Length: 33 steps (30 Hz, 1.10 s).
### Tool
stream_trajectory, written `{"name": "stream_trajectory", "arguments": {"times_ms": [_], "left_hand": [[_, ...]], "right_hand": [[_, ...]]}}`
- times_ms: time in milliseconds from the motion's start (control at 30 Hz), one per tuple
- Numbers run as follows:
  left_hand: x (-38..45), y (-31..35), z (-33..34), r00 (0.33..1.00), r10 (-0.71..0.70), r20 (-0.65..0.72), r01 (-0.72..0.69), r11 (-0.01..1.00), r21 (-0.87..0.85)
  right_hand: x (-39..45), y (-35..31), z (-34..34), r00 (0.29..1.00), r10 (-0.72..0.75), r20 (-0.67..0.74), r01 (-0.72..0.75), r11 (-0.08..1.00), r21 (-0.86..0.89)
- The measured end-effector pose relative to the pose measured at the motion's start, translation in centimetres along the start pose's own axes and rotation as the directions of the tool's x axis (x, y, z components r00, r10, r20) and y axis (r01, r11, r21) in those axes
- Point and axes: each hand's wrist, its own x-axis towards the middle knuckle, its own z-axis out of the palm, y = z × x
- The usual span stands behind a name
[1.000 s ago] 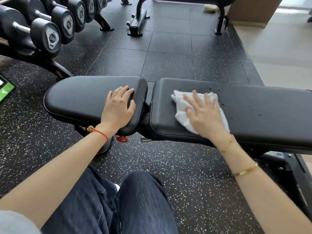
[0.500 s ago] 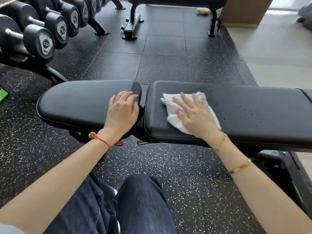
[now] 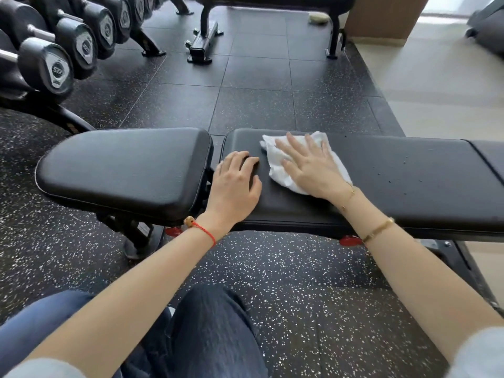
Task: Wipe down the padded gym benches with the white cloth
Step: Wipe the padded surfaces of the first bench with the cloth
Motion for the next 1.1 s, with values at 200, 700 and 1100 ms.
{"name": "stream_trajectory", "arguments": {"times_ms": [200,700,1100], "left_hand": [[-0.2,0.1,-0.2,1.000,-0.030,-0.009,0.030,0.999,-0.025],[-0.4,-0.4,0.0,0.999,0.005,0.048,-0.005,1.000,0.002],[-0.2,-0.3,0.3,0.999,-0.003,0.035,0.003,1.000,0.019]], "right_hand": [[1.0,5.6,-1.8,0.963,0.269,-0.012,-0.269,0.963,-0.032],[-8.6,-1.8,-0.2,0.983,0.183,-0.030,-0.184,0.983,-0.024],[-3.0,-5.8,-0.1,0.868,0.494,-0.053,-0.496,0.867,-0.040]]}}
